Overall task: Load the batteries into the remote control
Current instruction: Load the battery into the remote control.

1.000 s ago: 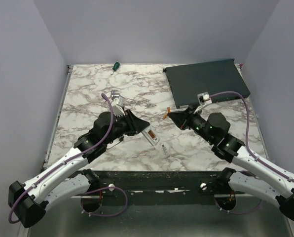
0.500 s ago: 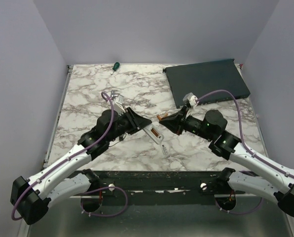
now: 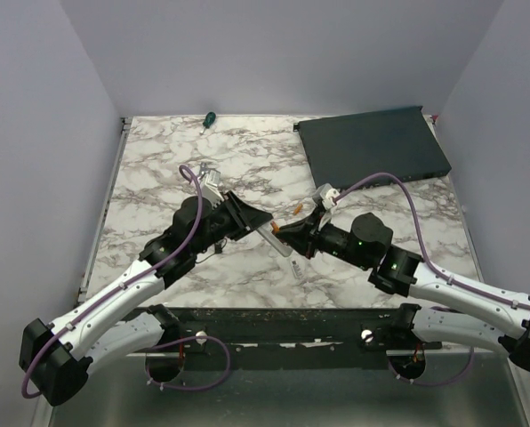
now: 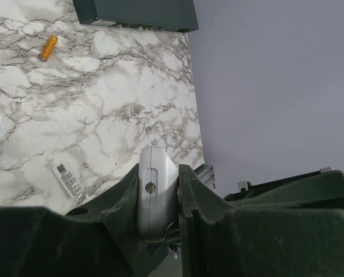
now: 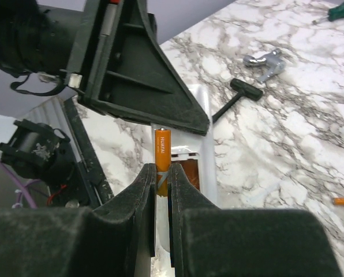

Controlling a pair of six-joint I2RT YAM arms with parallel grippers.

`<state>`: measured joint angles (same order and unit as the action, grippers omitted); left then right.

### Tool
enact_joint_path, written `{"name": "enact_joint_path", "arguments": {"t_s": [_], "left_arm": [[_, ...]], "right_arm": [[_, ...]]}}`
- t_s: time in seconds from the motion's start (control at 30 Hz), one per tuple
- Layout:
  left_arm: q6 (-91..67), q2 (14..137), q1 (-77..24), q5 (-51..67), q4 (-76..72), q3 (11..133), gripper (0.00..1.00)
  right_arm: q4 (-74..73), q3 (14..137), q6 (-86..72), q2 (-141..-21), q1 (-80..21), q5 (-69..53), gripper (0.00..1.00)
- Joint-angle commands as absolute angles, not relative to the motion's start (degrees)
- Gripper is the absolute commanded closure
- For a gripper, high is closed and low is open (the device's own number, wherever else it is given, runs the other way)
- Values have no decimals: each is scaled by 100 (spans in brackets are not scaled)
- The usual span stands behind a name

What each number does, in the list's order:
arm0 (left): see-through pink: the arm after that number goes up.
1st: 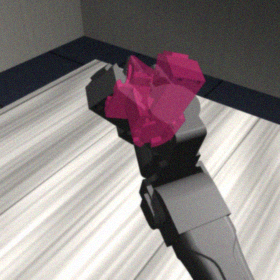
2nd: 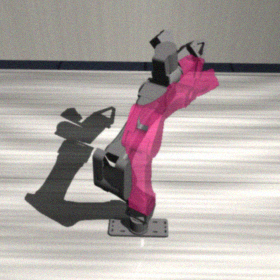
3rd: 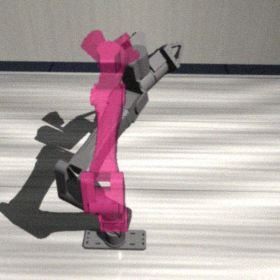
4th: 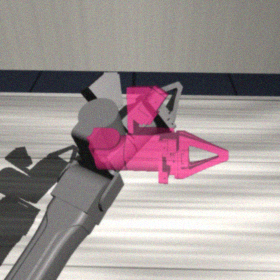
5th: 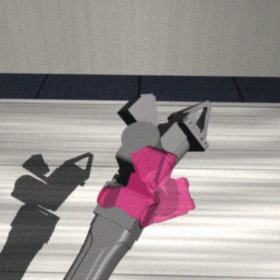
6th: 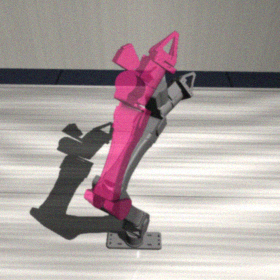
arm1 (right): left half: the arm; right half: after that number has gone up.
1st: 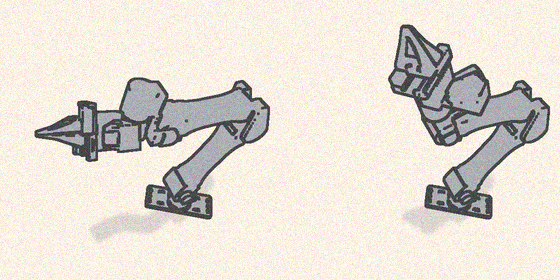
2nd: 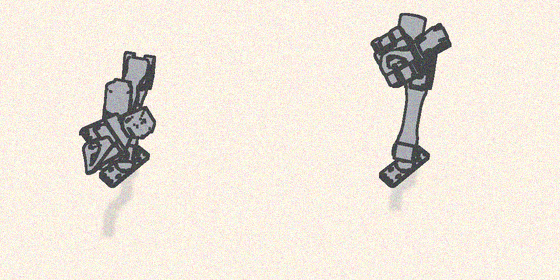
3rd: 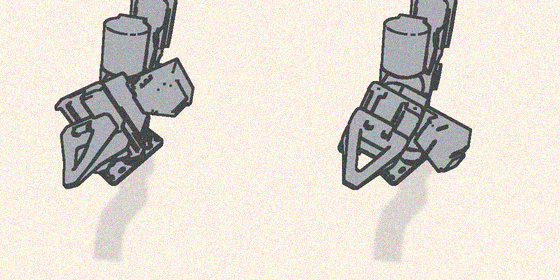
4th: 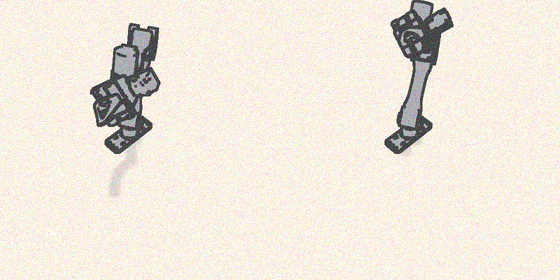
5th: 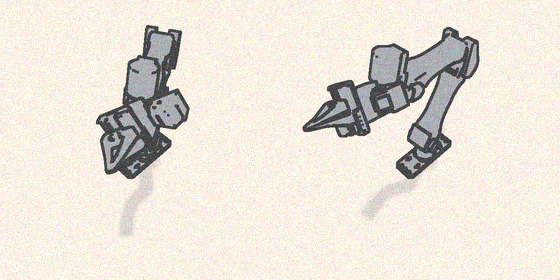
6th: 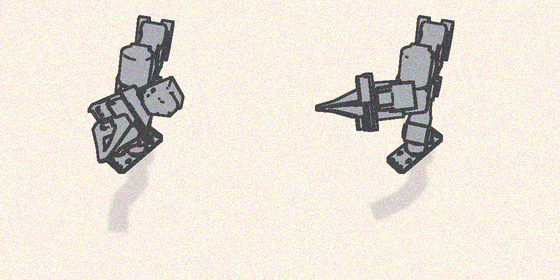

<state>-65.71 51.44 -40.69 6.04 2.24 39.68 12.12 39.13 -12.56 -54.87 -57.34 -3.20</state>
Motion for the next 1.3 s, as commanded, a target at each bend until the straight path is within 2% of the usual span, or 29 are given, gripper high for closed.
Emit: {"name": "enact_joint_path", "arguments": {"t_s": [0.0,0.8,1.27], "left_arm": [[-6644,5012,-4024,668,48,4018,100],[-6761,5063,-3940,920,-141,3939,100],[-6810,5093,-3896,1229,-193,3951,100]], "right_arm": [[1280,3771,-1107,-5465,-5777,329,98],[1389,3691,-1091,-5719,-5777,386,95],[1520,3630,-431,-5635,-5778,188,93]]}}
